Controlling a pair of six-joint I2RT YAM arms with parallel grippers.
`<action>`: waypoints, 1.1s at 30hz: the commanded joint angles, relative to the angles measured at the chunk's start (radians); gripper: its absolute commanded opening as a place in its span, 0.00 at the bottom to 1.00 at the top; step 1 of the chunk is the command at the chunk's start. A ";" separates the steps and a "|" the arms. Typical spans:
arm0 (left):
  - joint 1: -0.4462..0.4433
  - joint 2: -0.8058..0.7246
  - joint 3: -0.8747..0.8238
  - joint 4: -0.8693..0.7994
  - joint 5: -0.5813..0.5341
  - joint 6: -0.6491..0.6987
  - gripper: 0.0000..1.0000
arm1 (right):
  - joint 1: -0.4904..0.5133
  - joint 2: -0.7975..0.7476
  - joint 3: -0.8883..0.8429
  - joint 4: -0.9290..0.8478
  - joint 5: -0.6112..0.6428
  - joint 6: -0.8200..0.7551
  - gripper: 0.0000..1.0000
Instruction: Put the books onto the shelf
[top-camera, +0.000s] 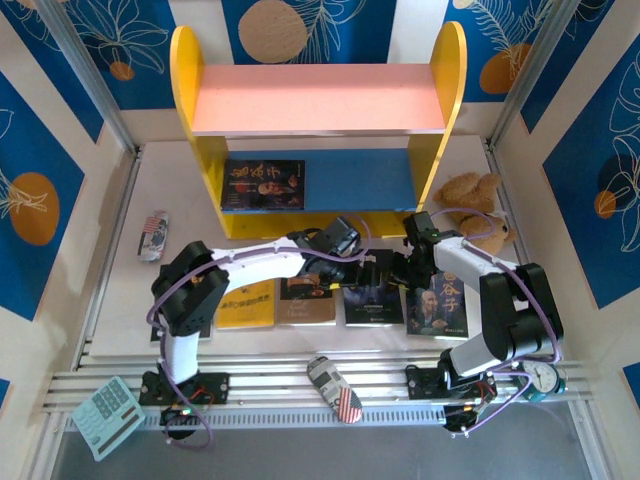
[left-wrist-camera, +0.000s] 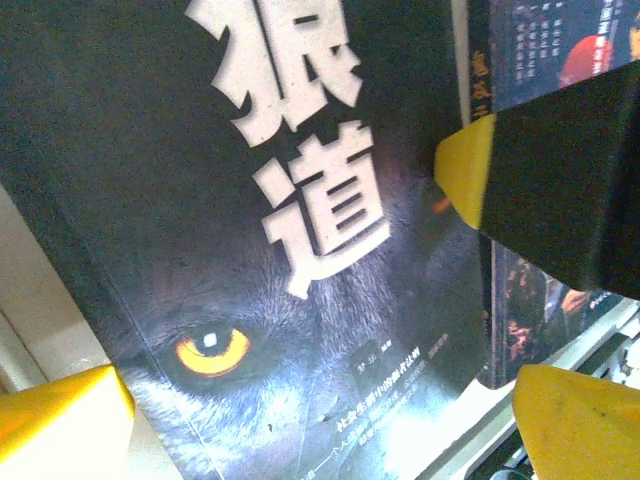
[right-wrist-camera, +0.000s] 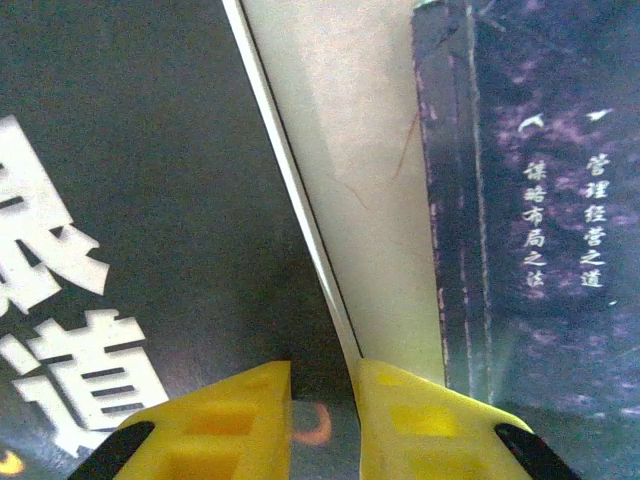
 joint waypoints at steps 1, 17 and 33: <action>-0.024 -0.067 0.008 0.251 0.100 0.000 0.95 | 0.050 0.030 -0.006 -0.006 -0.119 0.004 0.20; -0.020 -0.155 -0.094 0.182 -0.032 0.000 0.94 | 0.178 0.112 0.076 0.033 -0.143 0.049 0.19; -0.012 -0.215 -0.143 -0.066 -0.269 0.008 0.97 | 0.259 0.193 0.140 0.049 -0.159 0.073 0.19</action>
